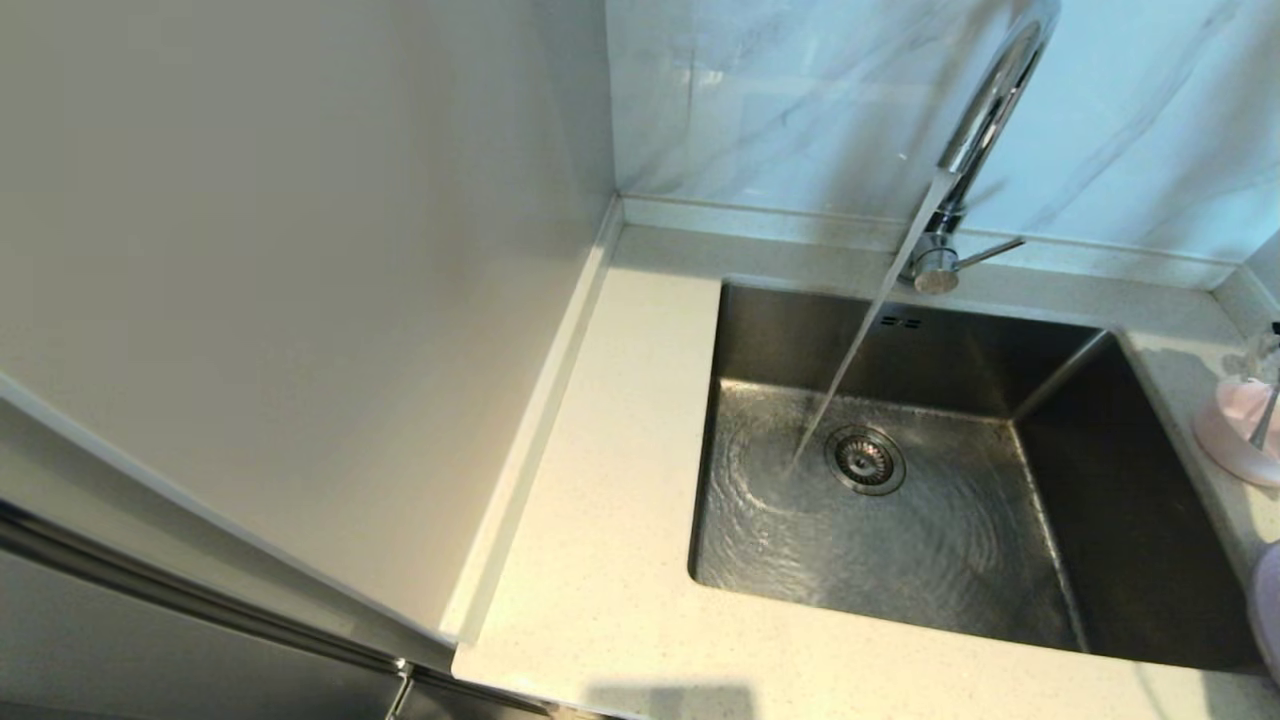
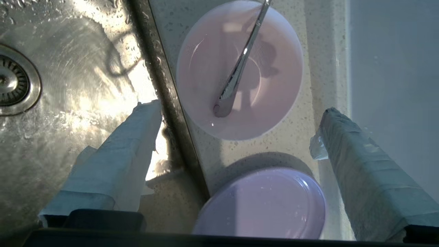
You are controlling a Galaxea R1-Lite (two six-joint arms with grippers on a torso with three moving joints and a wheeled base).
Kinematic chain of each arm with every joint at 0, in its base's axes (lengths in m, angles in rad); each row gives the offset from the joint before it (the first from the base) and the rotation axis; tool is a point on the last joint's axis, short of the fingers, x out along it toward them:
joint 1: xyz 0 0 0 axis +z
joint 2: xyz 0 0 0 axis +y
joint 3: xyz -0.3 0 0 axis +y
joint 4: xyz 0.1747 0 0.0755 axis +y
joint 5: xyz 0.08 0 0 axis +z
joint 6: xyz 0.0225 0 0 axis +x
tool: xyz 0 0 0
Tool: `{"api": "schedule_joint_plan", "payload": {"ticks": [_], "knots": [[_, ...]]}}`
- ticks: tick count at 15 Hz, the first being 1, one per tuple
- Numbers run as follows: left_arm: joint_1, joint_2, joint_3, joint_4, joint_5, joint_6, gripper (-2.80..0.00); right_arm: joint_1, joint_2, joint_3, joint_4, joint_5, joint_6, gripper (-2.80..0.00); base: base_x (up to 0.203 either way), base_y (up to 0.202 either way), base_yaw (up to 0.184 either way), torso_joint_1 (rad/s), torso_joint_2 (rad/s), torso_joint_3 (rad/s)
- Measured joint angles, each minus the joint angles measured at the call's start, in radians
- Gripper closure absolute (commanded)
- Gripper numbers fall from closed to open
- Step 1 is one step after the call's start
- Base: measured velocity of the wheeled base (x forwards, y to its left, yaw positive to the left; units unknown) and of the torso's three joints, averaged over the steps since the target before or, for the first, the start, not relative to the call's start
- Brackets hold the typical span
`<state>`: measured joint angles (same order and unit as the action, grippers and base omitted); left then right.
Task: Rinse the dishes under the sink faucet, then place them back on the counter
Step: Pick up the spoon
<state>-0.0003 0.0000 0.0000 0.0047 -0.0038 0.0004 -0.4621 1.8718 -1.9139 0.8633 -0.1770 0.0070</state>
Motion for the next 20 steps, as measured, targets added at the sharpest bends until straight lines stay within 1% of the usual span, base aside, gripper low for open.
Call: {"api": "schedule_joint_plan", "payload": {"ticks": [4, 6, 7, 8, 12, 15, 18, 20], "knots": [[0.0, 0.0, 0.0, 0.0, 0.0, 0.0, 0.0, 0.0, -0.031, -0.039, 0.221, -0.004, -0.007, -2.8, 0.0, 0.0, 0.0, 0.0, 0.0, 0.0], [0.0, 0.0, 0.0, 0.0, 0.001, 0.0, 0.0, -0.001, -0.05, -0.043, 0.342, -0.021, -0.027, -2.8, 0.0, 0.0, 0.0, 0.0, 0.0, 0.0], [0.0, 0.0, 0.0, 0.0, 0.001, 0.0, 0.0, 0.0, -0.06, -0.043, 0.393, -0.027, -0.036, 0.0, 0.0, 0.0, 0.0, 0.0, 0.0, 0.0], [0.0, 0.0, 0.0, 0.0, 0.0, 0.0, 0.0, 0.002, -0.07, -0.043, 0.432, -0.028, -0.039, 0.0, 0.0, 0.0, 0.0, 0.0, 0.0, 0.0], [0.0, 0.0, 0.0, 0.0, 0.0, 0.0, 0.0, 0.005, -0.105, -0.044, 0.45, -0.032, -0.051, 0.0, 0.0, 0.0, 0.0, 0.0, 0.0, 0.0], [0.0, 0.0, 0.0, 0.0, 0.0, 0.0, 0.0, 0.011, -0.145, -0.034, 0.532, -0.027, -0.074, 0.0, 0.0, 0.0, 0.0, 0.0, 0.0, 0.0], [0.0, 0.0, 0.0, 0.0, 0.0, 0.0, 0.0, 0.011, -0.181, 0.005, 0.528, -0.004, -0.082, 0.0, 0.0, 0.0, 0.0, 0.0, 0.0, 0.0], [0.0, 0.0, 0.0, 0.0, 0.0, 0.0, 0.0, 0.011, -0.2, 0.034, 0.477, 0.023, -0.079, 0.0, 0.0, 0.0, 0.0, 0.0, 0.0, 0.0]]}}
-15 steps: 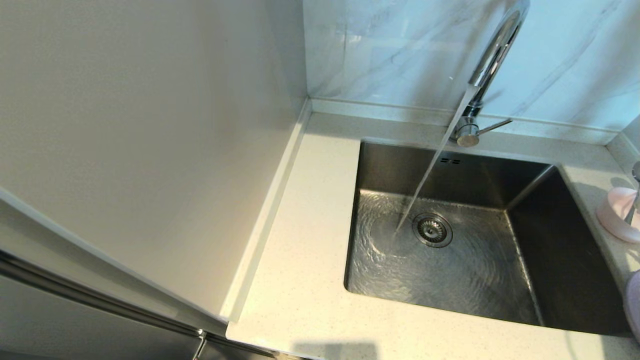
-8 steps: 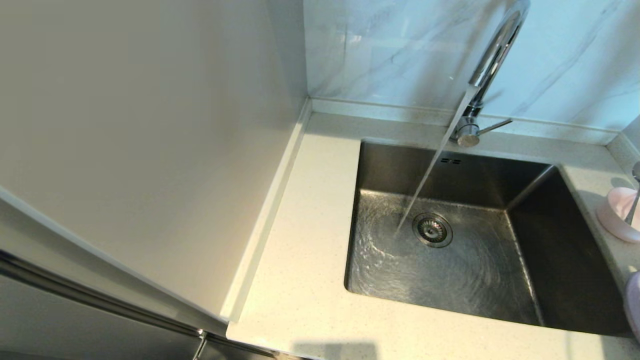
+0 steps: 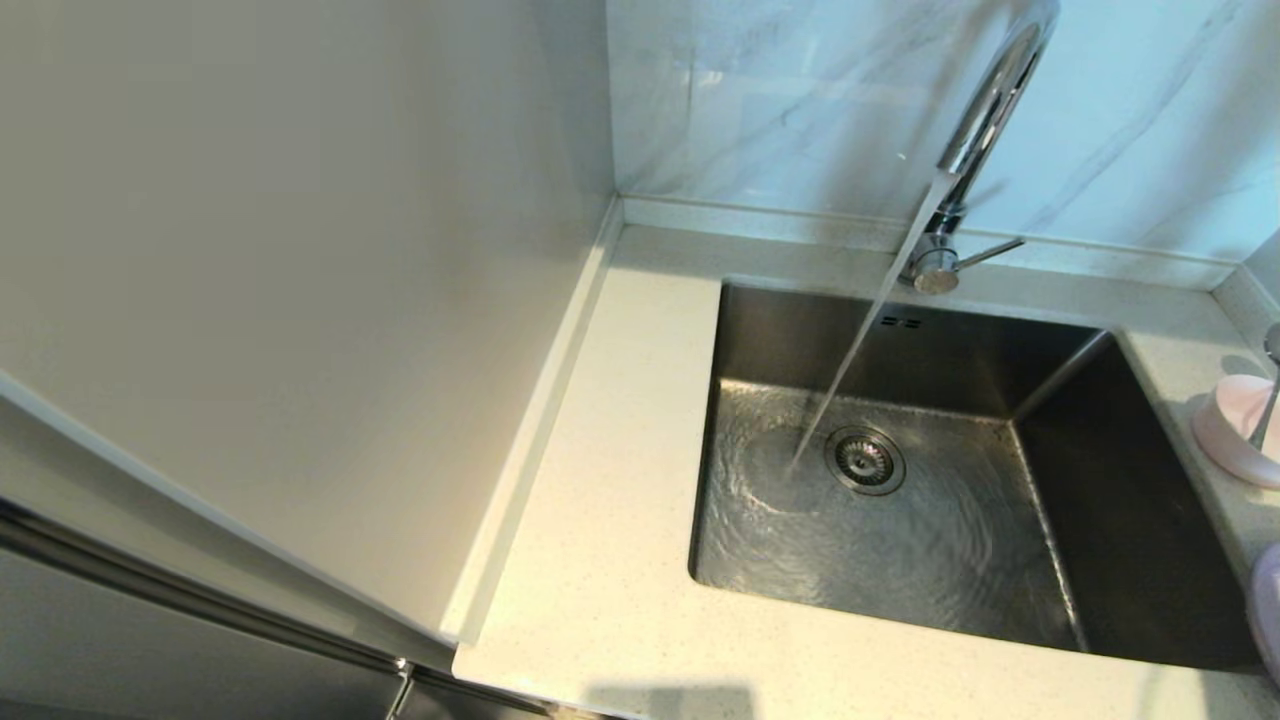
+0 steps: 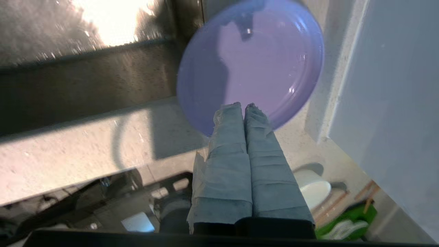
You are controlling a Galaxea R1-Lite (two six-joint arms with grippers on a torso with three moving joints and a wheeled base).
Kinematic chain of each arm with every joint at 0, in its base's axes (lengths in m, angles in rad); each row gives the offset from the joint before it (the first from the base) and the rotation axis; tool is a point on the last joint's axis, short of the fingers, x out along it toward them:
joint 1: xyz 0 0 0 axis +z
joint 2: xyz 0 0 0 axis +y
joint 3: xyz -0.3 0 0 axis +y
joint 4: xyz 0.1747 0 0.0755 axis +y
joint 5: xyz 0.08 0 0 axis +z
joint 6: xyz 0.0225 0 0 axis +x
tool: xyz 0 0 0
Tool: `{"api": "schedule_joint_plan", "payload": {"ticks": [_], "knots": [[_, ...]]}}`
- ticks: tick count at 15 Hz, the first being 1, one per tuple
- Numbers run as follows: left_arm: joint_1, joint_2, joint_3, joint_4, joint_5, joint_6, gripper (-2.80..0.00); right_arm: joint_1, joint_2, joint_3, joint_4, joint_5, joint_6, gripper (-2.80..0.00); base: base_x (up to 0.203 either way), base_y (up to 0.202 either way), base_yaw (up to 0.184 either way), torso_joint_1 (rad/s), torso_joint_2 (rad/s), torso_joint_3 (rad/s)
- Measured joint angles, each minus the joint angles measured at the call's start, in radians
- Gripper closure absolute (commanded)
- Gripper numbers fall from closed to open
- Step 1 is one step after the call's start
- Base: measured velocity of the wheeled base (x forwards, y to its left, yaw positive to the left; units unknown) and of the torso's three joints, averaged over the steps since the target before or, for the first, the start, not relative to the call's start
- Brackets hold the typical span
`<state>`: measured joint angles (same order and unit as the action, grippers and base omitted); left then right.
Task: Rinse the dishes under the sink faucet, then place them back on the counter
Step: Pick up the spoon
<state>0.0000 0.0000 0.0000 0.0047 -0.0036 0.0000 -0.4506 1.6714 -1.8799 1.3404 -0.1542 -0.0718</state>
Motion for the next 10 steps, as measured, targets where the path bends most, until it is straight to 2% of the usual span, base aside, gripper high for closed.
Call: {"api": "schedule_joint_plan", "payload": {"ticks": [3, 7, 8, 10], "knots": [[0.0, 0.0, 0.0, 0.0, 0.0, 0.001, 0.0, 0.002, -0.009, 0.072, -0.149, 0.032, 0.006, 0.0, 0.0, 0.0, 0.0, 0.0, 0.0, 0.0], [0.0, 0.0, 0.0, 0.0, 0.0, 0.0, 0.0, 0.008, 0.016, 0.205, -0.48, 0.036, 0.058, 0.0, 0.0, 0.0, 0.0, 0.0, 0.0, 0.0], [0.0, 0.0, 0.0, 0.0, 0.0, 0.0, 0.0, 0.008, 0.03, 0.209, -0.529, 0.037, 0.063, -2.8, 0.0, 0.0, 0.0, 0.0, 0.0, 0.0], [0.0, 0.0, 0.0, 0.0, 0.0, 0.0, 0.0, 0.006, 0.053, 0.21, -0.615, 0.036, 0.072, -2.8, 0.0, 0.0, 0.0, 0.0, 0.0, 0.0]]}}
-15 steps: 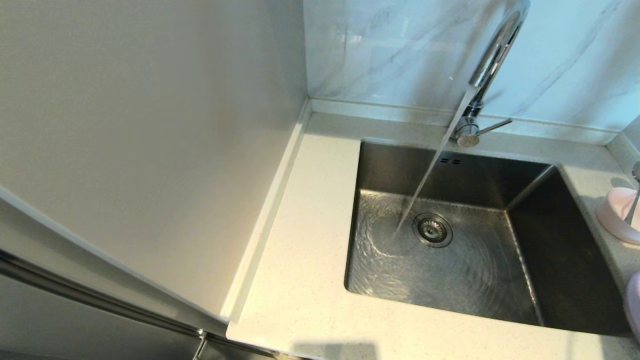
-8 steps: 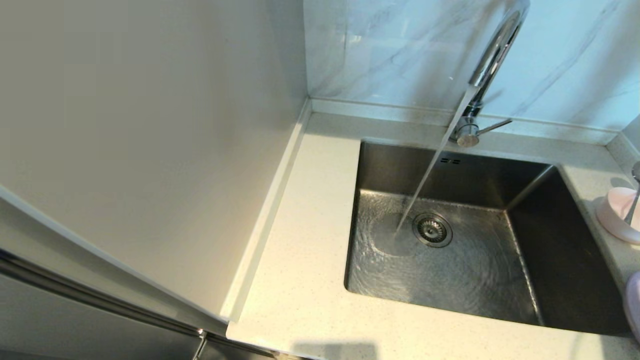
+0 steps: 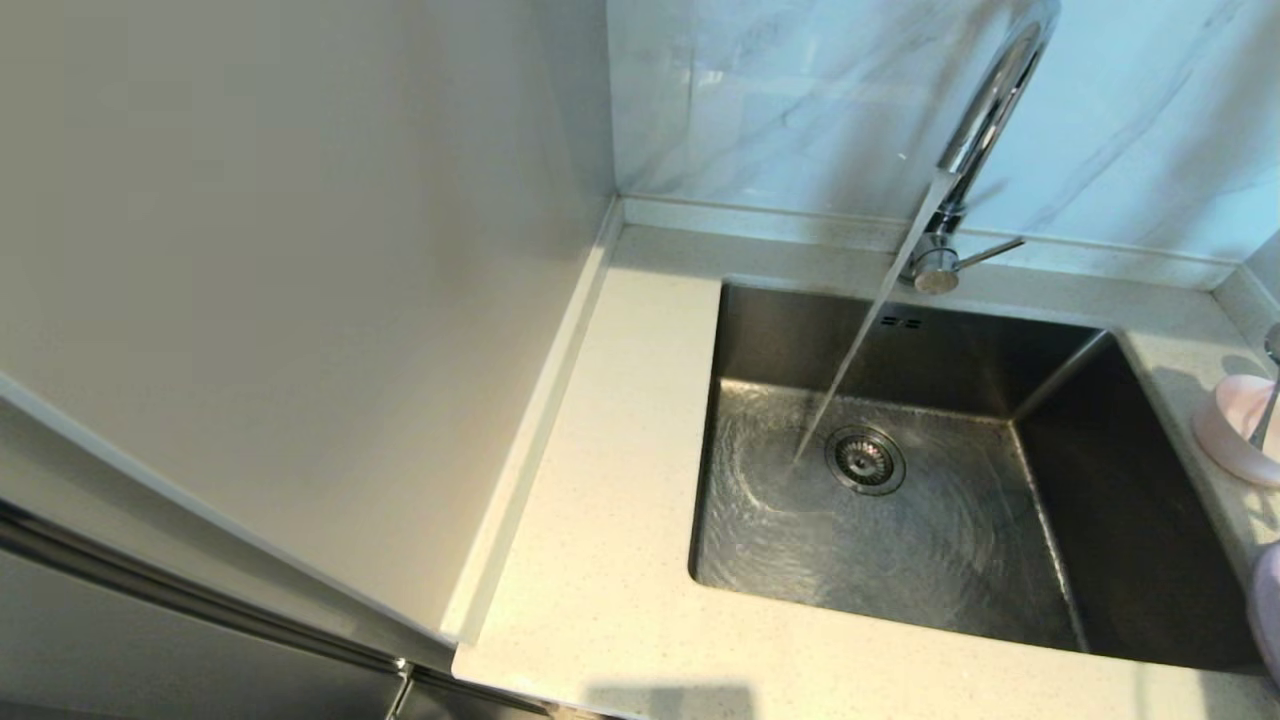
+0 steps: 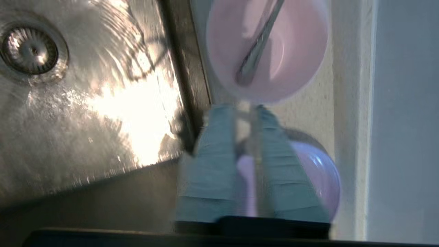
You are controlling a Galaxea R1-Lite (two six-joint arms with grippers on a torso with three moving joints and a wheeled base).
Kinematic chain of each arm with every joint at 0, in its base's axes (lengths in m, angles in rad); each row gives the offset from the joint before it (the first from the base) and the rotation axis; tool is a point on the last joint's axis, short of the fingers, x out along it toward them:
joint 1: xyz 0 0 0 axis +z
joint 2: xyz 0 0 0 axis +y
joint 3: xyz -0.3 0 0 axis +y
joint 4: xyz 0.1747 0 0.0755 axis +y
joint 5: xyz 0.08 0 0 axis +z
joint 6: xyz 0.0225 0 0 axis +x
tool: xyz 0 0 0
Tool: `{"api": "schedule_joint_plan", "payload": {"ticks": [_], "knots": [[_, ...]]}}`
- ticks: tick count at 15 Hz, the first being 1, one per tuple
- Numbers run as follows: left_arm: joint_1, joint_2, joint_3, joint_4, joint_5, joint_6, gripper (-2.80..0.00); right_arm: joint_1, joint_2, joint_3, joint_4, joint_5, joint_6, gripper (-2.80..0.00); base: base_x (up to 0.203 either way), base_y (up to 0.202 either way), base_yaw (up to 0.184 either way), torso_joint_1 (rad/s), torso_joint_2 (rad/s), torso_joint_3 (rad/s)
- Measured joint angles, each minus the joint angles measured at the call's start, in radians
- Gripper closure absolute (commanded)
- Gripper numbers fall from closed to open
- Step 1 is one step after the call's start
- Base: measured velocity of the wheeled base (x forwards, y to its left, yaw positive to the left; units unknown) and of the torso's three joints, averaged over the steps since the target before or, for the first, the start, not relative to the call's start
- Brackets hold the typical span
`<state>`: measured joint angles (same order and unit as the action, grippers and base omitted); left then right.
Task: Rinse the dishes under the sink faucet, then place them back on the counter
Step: Pick up the spoon
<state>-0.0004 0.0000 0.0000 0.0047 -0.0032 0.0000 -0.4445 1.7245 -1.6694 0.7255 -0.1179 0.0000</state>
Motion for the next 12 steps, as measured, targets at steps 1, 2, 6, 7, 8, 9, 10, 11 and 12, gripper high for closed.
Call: {"api": "schedule_joint_plan", "payload": {"ticks": [1, 2, 6, 7, 8, 9, 10, 11, 12], "knots": [[0.0, 0.0, 0.0, 0.0, 0.0, 0.0, 0.0, -0.004, 0.01, 0.0, -0.038, -0.001, -0.002, -2.8, 0.0, 0.0, 0.0, 0.0, 0.0, 0.0], [0.0, 0.0, 0.0, 0.0, 0.0, 0.0, 0.0, -0.01, 0.019, -0.001, -0.062, -0.001, -0.005, -2.8, 0.0, 0.0, 0.0, 0.0, 0.0, 0.0], [0.0, 0.0, 0.0, 0.0, 0.0, 0.0, 0.0, -0.017, 0.055, -0.02, -0.116, -0.004, -0.002, -2.8, 0.0, 0.0, 0.0, 0.0, 0.0, 0.0], [0.0, 0.0, 0.0, 0.0, 0.0, 0.0, 0.0, -0.017, 0.066, -0.032, -0.117, -0.005, -0.002, -2.8, 0.0, 0.0, 0.0, 0.0, 0.0, 0.0], [0.0, 0.0, 0.0, 0.0, 0.0, 0.0, 0.0, -0.017, 0.079, -0.046, -0.119, -0.006, -0.001, -2.8, 0.0, 0.0, 0.0, 0.0, 0.0, 0.0], [0.0, 0.0, 0.0, 0.0, 0.0, 0.0, 0.0, -0.017, 0.093, -0.062, -0.134, -0.008, -0.002, -2.8, 0.0, 0.0, 0.0, 0.0, 0.0, 0.0], [0.0, 0.0, 0.0, 0.0, 0.0, 0.0, 0.0, -0.017, 0.105, -0.066, -0.167, -0.016, -0.003, -2.8, 0.0, 0.0, 0.0, 0.0, 0.0, 0.0], [0.0, 0.0, 0.0, 0.0, -0.001, 0.0, 0.0, -0.017, 0.116, -0.066, -0.199, -0.025, -0.005, -2.8, 0.0, 0.0, 0.0, 0.0, 0.0, 0.0], [0.0, 0.0, 0.0, 0.0, 0.0, 0.0, 0.0, -0.016, 0.128, -0.064, -0.228, -0.033, -0.005, -2.8, 0.0, 0.0, 0.0, 0.0, 0.0, 0.0]]}}
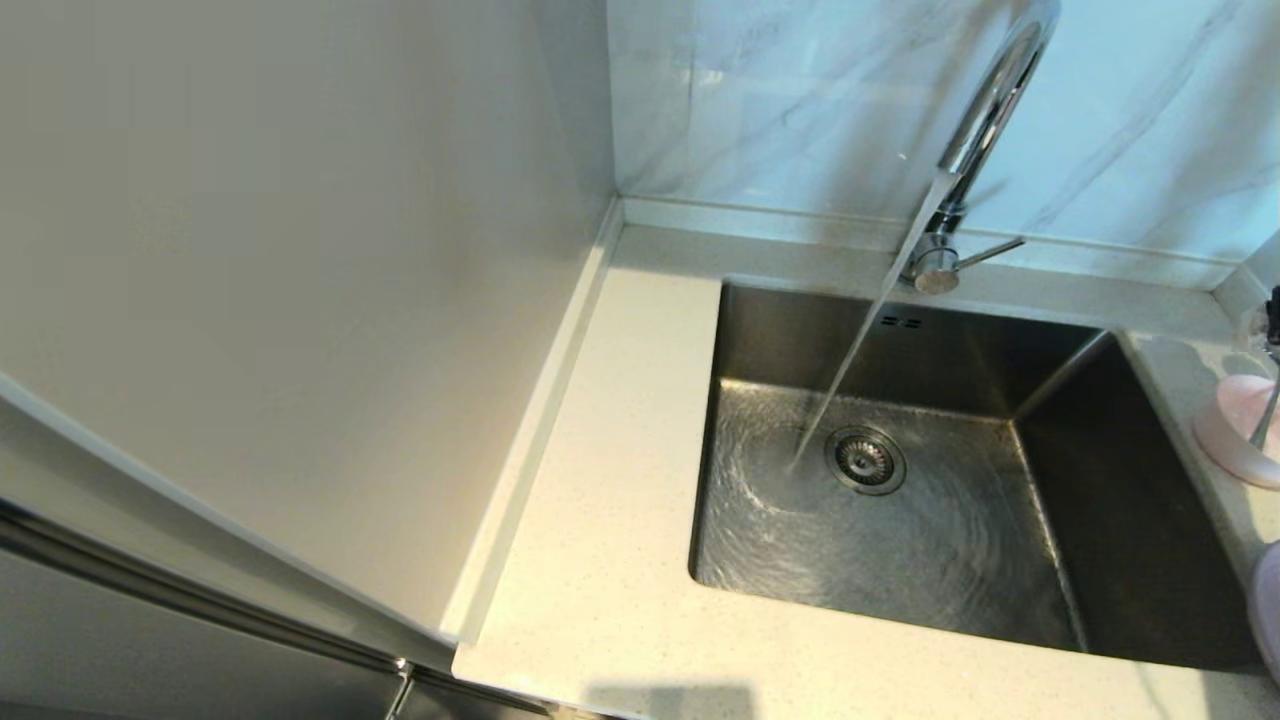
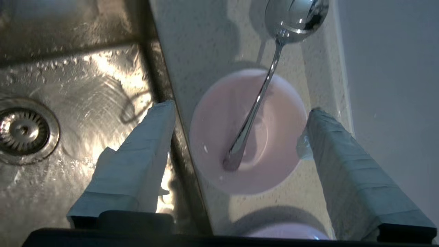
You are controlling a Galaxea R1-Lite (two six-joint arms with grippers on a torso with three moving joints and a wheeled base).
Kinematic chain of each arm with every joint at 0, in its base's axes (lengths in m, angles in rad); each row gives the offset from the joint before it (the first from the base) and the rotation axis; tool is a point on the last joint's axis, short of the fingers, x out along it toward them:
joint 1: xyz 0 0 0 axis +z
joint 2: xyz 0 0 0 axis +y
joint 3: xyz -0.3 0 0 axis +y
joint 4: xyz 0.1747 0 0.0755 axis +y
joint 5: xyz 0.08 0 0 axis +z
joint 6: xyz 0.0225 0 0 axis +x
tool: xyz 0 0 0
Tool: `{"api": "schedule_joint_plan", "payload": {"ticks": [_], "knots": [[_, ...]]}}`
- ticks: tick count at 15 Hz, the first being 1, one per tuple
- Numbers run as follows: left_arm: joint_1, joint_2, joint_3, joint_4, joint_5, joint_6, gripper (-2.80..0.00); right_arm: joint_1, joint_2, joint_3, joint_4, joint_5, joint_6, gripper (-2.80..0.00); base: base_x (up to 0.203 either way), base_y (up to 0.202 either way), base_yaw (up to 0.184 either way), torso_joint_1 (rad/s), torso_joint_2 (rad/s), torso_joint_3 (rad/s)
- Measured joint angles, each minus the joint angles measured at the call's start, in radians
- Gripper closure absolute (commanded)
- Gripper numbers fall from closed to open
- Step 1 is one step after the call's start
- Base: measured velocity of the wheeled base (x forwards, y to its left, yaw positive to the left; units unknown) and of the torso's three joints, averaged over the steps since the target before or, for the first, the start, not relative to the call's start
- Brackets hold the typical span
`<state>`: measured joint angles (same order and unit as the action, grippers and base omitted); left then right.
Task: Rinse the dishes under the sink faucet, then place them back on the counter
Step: Pick up the spoon
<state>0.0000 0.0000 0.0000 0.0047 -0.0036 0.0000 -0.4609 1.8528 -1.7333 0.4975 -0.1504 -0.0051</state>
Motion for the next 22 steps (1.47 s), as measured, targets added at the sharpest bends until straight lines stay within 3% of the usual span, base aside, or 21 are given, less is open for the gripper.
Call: {"api": "schedule_joint_plan", "payload": {"ticks": [5, 22], "knots": [[0.0, 0.0, 0.0, 0.0, 0.0, 0.0, 0.0, -0.008, 0.061, -0.015, -0.055, -0.056, 0.0, -2.8, 0.0, 0.0, 0.0, 0.0, 0.0, 0.0], [0.0, 0.0, 0.0, 0.0, 0.0, 0.0, 0.0, -0.037, 0.144, -0.086, -0.043, -0.056, 0.005, -2.8, 0.0, 0.0, 0.0, 0.0, 0.0, 0.0]]}}
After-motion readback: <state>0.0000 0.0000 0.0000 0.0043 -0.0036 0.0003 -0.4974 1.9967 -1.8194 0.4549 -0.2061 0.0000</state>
